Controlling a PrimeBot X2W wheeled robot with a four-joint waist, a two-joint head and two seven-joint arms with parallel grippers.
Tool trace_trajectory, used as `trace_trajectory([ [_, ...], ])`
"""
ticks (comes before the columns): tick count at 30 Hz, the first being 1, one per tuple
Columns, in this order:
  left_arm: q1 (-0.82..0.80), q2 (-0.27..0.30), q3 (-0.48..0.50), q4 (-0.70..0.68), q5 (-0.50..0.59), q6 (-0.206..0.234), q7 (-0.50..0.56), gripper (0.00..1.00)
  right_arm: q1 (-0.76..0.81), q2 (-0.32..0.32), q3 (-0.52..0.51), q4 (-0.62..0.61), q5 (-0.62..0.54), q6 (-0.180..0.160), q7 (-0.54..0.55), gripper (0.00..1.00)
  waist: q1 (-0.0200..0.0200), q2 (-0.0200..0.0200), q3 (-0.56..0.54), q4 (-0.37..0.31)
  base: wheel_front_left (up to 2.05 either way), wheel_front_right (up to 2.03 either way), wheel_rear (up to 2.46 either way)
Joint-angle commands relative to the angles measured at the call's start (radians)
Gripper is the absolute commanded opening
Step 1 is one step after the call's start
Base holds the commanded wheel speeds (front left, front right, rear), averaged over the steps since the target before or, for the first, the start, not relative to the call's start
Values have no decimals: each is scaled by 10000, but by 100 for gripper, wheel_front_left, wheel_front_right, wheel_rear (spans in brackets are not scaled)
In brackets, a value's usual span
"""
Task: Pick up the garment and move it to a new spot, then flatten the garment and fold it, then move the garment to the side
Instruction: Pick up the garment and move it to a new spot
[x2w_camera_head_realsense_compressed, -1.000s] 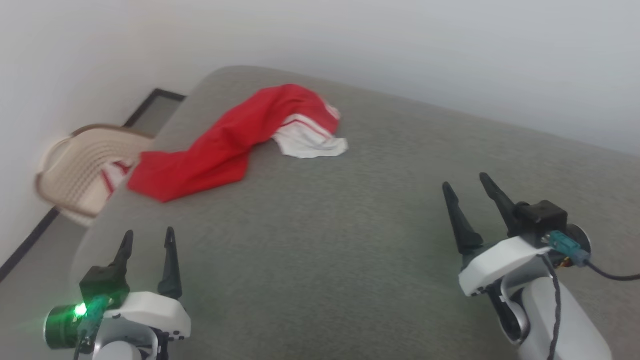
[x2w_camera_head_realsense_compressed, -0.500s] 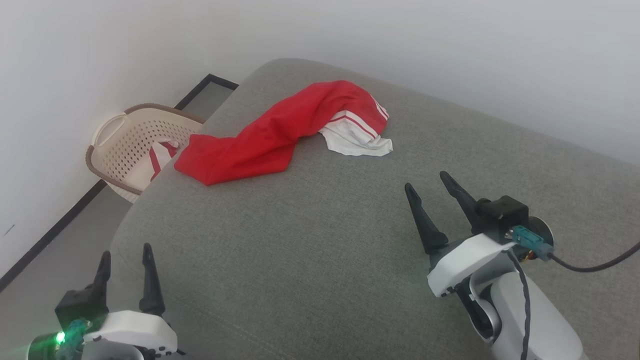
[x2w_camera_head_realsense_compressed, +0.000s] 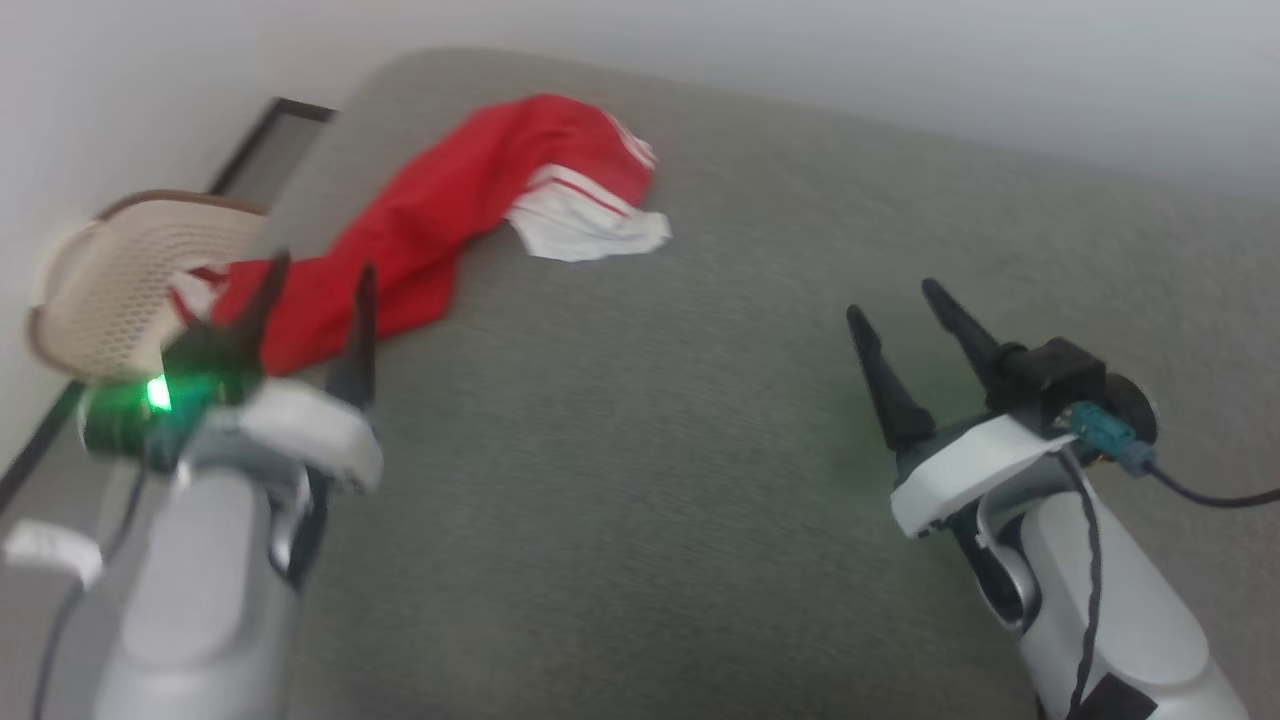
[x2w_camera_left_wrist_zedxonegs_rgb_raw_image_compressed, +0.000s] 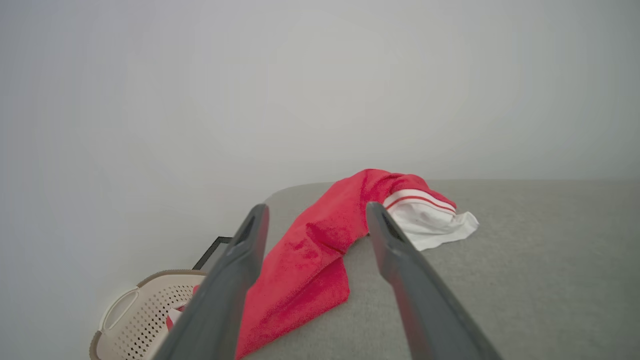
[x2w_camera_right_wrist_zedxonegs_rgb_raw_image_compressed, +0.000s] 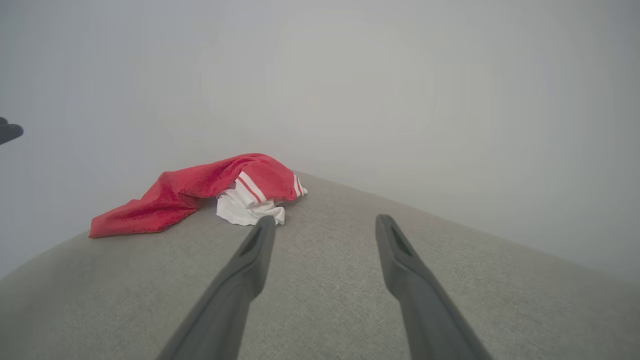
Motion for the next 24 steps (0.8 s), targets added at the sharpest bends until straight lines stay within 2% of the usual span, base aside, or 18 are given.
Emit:
trace_trajectory([
  [1, -663, 313, -297, 520, -134, -15, -42, 100, -210, -7, 19, -56, -46, 1, -27, 100, 0, 0, 821, -938, 0, 0, 0],
  [3, -1576, 783, -909, 1432, -502, -20, 90, 100, -377, -23, 27, -125, -73, 1, -27, 100, 0, 0, 1090, -1336, 0, 0, 0],
  [4, -1576, 783, -909, 1432, -502, -20, 90, 100, -377, -23, 27, -125, -73, 1, -27, 100, 0, 0, 1090, -1336, 0, 0, 0],
  [7, -2956, 1640, -1683, 2605, -1297, -17, 500, 100, -618, 4, -4, -254, -90, 1, -27, 100, 0, 0, 1480, -1937, 0, 0, 0],
  [12, -4468, 2657, -2970, 3943, -2936, -20, 2331, 100, -880, 145, -100, -442, -108, 1, -27, 100, 0, 0, 2044, -2731, 0, 0, 0],
  [17, -5290, 3619, -4208, 4217, -4864, -21, 4811, 100, -1091, 219, -161, -627, -149, 1, -26, 100, 0, 0, 2623, -3291, 0, 0, 0],
  [24, -5828, 4543, -5133, 4560, -6288, -22, 6241, 100, -1380, 233, -132, -886, -219, 1, -26, 100, 0, 0, 3365, -3771, 0, 0, 0],
])
